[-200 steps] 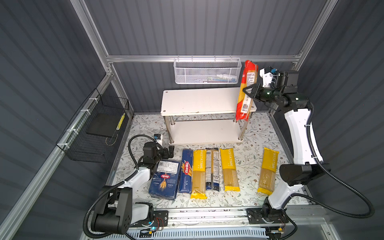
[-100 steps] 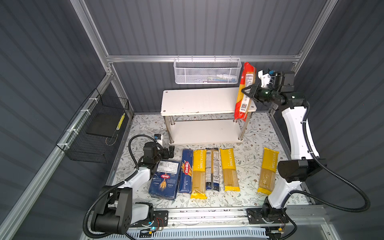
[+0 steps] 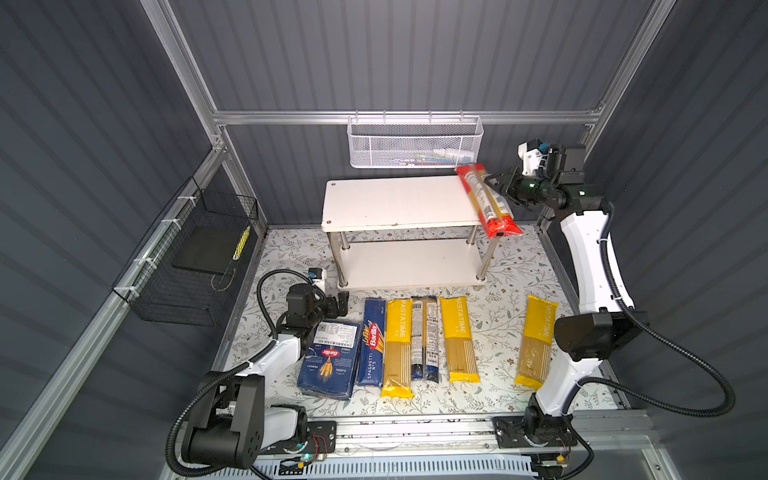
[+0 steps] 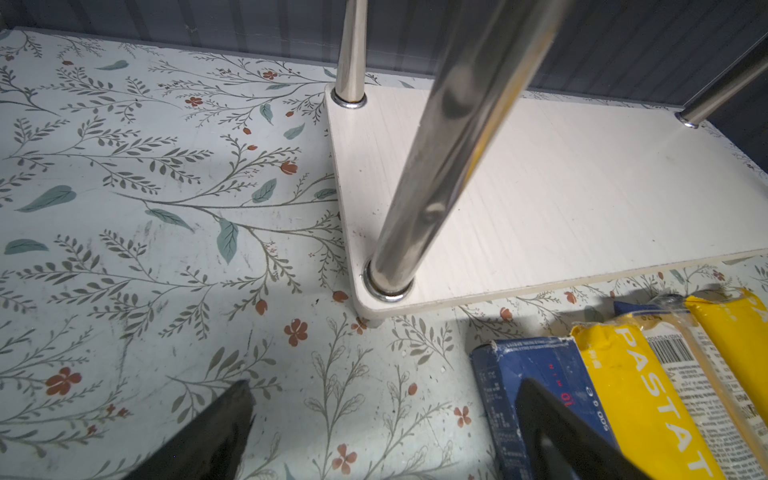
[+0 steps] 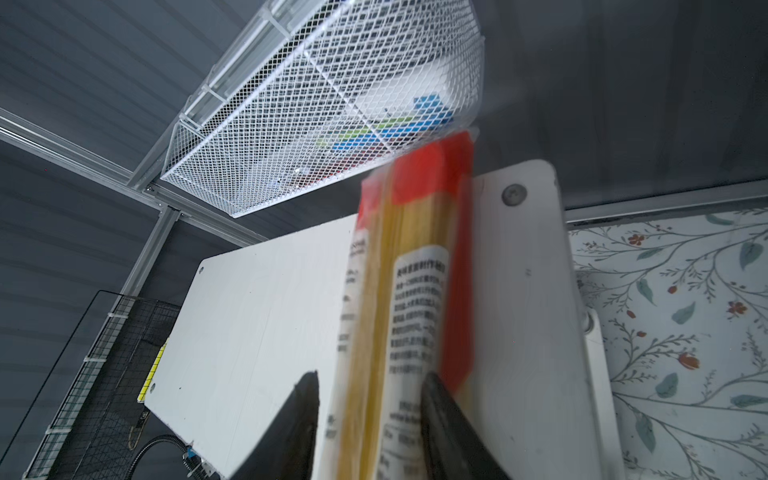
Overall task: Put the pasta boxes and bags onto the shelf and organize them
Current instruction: 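Lower the red-topped bag onto the top shelf with the right gripper, then open the right gripper and draw it back from the shelf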
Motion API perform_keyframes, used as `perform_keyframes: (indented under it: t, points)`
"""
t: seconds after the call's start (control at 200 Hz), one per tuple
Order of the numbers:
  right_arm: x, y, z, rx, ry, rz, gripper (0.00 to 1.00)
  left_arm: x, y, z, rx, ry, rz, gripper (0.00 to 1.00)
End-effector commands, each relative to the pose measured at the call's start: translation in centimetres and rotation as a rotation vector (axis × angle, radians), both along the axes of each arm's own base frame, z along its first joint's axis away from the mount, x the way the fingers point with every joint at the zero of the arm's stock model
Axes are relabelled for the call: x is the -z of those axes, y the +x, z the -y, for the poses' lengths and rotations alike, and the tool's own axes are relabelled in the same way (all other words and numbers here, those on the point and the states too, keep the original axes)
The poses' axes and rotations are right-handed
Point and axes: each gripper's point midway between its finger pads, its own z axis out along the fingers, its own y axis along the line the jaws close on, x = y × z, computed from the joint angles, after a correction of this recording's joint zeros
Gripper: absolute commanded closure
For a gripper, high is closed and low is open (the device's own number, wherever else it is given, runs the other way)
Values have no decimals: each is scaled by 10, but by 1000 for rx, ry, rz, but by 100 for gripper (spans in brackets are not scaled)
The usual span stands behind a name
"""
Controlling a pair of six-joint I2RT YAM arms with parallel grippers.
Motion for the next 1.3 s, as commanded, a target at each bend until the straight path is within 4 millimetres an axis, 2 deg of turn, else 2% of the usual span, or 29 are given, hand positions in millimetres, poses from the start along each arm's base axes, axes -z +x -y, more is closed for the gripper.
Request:
perform_keyframes:
  t: [0.0, 0.14, 0.28, 0.4, 0.505, 0.655, 0.94, 1.056, 1.111, 1.136, 1.296]
  points:
    - [-29, 2, 2, 12, 10, 105, 57, -7, 2, 1, 2, 9, 20, 0]
    - [-30, -5, 6, 23, -19, 106, 51, -7, 2, 0, 0, 8, 20, 1]
    - [-34, -27, 13, 48, -93, 116, 46, -7, 1, 0, -2, 8, 21, 0]
    - [-32, -58, 13, 40, -131, 139, 44, -8, 1, -1, -5, 9, 24, 0]
    - [-34, -92, 0, -48, -117, 213, 40, -7, 2, 0, -5, 9, 20, 0]
    - [-28, -135, -7, -99, -107, 213, 41, -7, 2, 0, -5, 10, 19, 1]
    - [0, -203, -10, -140, -189, 110, 39, -8, 1, -1, -6, 8, 26, 1]
    - [12, -214, -14, -163, -149, 67, 39, -7, 1, -1, -6, 8, 23, 0]
    - [19, -211, -17, -165, -129, 50, 38, -8, 1, -1, -6, 7, 25, 0]
    - [13, -220, -17, -166, -119, 75, 38, -7, 1, -1, -6, 7, 23, 0]
    - [22, -212, -19, -158, -99, 48, 38, -7, 1, 0, -4, 8, 25, 0]
